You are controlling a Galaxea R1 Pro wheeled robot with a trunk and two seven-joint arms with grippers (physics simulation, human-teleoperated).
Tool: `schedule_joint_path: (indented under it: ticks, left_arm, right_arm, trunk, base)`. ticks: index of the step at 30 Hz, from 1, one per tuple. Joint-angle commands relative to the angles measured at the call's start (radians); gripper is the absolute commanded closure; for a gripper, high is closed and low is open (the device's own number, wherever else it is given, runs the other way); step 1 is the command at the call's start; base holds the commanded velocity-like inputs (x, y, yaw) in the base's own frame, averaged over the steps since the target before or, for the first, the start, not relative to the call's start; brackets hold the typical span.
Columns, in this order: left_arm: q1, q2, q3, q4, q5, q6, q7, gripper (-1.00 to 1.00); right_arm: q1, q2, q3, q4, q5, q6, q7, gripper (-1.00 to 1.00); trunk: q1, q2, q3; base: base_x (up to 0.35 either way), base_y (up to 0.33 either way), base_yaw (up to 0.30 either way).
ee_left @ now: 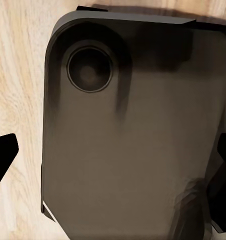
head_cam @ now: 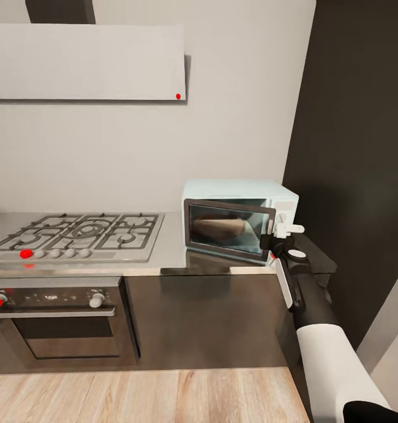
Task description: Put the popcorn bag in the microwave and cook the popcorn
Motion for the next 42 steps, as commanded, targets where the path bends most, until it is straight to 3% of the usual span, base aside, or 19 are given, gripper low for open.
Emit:
schedule_joint_path:
  ticks: [1,42]
  left_arm:
    - [0.000,0.000,0.000,0.000,0.009,-0.002,0.000,-1.00]
    - [0.000,0.000,0.001,0.000,0.009,-0.002,0.000,-1.00]
  right_arm:
    - [0.000,0.002,0.031,0.003,-0.021,0.003,0.009,1.00]
    - [0.000,0.002,0.031,0.003,-0.021,0.003,0.008,1.00]
  trunk:
    - [0.000,0.000,-0.001]
    - [0.000,0.000,-0.001]
  base:
    - [-0.005,0.000,0.000]
    - [-0.029,0.019,0.000]
